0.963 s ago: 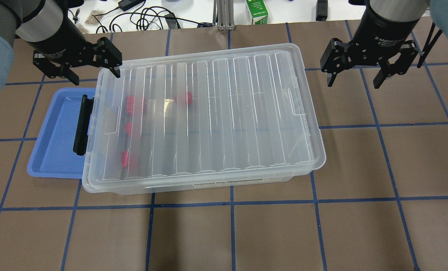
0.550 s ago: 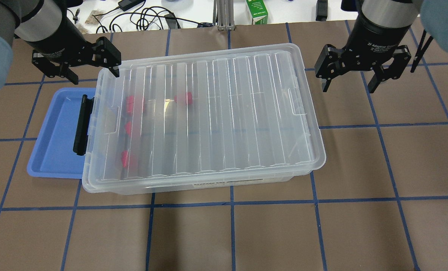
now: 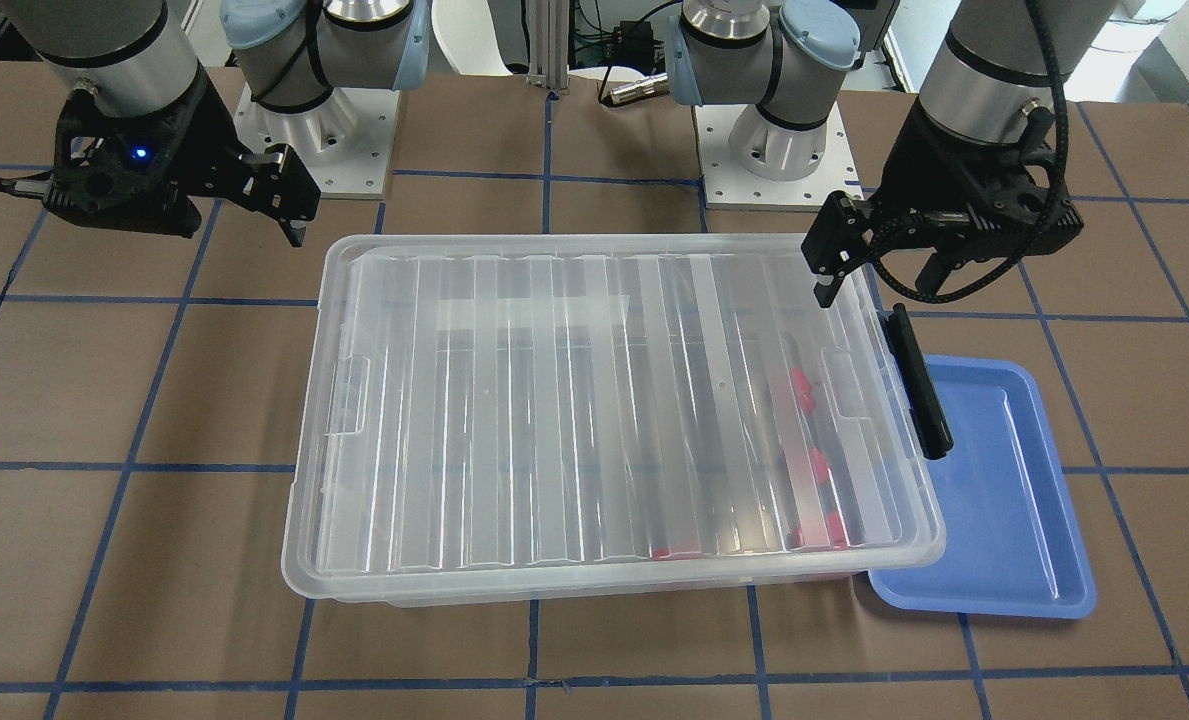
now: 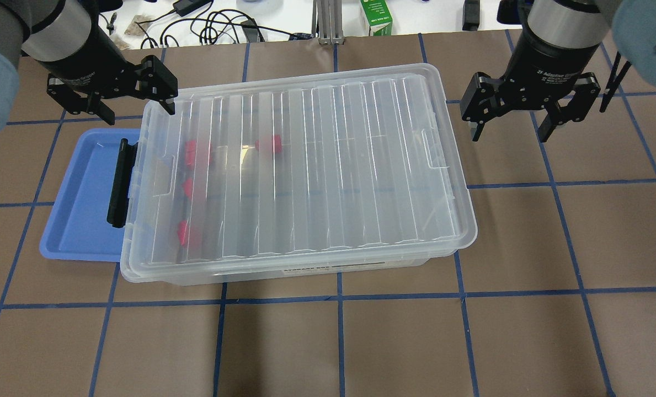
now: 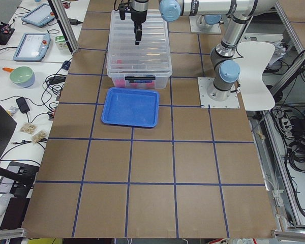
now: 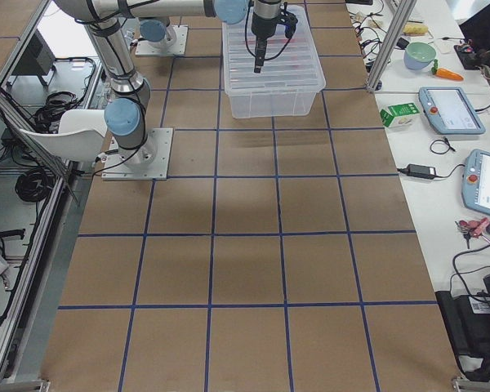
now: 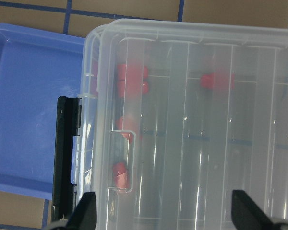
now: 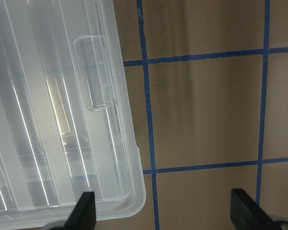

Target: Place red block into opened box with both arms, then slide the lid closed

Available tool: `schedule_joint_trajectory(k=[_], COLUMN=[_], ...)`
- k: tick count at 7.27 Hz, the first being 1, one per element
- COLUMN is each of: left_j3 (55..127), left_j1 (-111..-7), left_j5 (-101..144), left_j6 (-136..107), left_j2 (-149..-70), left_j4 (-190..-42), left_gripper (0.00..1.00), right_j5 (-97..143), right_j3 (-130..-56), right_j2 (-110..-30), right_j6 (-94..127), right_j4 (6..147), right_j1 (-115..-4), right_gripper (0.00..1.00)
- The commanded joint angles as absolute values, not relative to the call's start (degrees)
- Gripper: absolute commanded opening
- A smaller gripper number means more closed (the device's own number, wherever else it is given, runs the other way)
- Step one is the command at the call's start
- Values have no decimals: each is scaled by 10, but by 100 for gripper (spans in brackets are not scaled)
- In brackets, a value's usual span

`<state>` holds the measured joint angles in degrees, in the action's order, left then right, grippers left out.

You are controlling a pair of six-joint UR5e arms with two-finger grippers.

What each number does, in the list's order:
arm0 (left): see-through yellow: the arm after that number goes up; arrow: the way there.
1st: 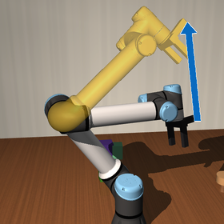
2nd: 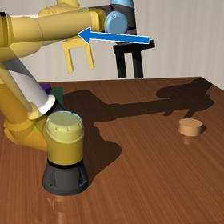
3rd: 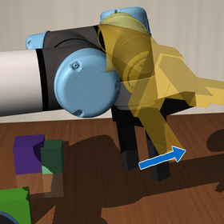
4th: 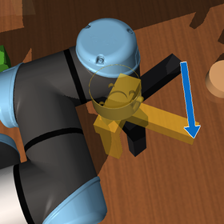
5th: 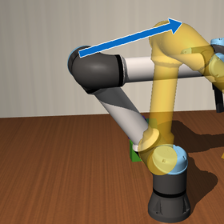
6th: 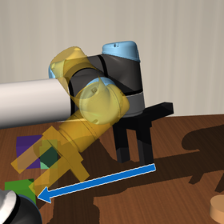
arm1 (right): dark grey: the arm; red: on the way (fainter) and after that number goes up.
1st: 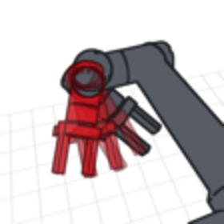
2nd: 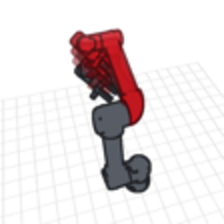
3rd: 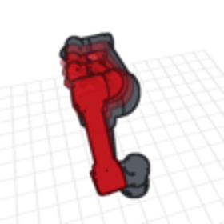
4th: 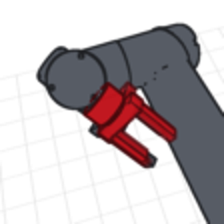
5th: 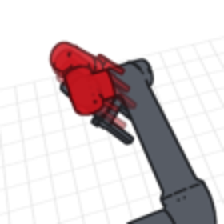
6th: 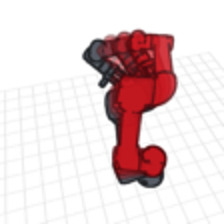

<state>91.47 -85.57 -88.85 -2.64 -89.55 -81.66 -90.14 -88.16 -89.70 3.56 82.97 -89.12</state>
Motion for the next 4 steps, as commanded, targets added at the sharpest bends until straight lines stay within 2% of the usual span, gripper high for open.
schedule_joint_trajectory(k=[1,4], left_j3=[913,911], left_j1=[-854,-853], left_j5=[-889,-888], left_j6=[-26,-26], left_j2=[-895,-895], left_j4=[-818,-817], left_gripper=[100,100], right_j5=[-901,-901], right_j3=[-882,-882], right_j2=[-898,-901], right_j6=[35,35], right_j4=[831,834], right_j1=[-891,-891], right_gripper=[100,100])
